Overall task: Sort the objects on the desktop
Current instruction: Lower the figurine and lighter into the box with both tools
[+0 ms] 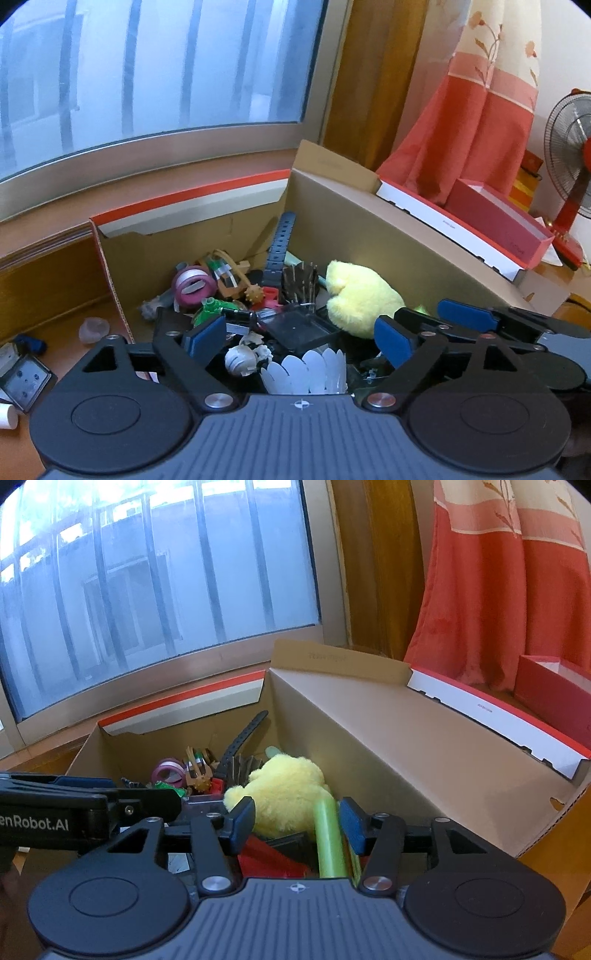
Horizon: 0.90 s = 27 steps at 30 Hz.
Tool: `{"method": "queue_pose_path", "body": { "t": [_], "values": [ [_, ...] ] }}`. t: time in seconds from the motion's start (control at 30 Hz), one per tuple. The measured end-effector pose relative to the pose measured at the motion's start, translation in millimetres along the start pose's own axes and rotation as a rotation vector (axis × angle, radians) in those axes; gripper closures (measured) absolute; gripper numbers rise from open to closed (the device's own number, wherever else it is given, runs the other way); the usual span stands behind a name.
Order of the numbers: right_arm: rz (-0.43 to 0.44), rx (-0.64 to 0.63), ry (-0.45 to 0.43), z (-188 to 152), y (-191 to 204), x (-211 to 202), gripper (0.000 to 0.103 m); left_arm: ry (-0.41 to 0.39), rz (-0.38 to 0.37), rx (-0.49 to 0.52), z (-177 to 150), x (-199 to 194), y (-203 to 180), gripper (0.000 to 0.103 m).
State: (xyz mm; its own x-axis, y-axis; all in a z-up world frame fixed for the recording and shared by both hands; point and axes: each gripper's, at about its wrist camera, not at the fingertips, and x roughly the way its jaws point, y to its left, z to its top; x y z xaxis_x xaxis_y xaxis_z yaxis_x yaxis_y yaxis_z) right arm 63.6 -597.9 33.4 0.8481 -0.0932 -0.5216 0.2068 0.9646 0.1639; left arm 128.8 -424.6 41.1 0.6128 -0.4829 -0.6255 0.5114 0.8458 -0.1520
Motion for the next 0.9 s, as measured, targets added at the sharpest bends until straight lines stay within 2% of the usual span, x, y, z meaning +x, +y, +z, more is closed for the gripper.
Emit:
{"method": "queue_pose_path", "body": {
  "t": [0.4,0.9],
  "values": [
    [0.006,0.004,-0.016,-0.8,-0.4,-1.4,0.049,0.009,0.026,-0.016,-0.2,-1.1,1.1,0.008],
    [0.006,0.004,-0.021,-0.1,-0.1,-0.7,0.049,0.006,0.013,-0.023,0.0,-0.2,2.9,0.008]
  ]
}}
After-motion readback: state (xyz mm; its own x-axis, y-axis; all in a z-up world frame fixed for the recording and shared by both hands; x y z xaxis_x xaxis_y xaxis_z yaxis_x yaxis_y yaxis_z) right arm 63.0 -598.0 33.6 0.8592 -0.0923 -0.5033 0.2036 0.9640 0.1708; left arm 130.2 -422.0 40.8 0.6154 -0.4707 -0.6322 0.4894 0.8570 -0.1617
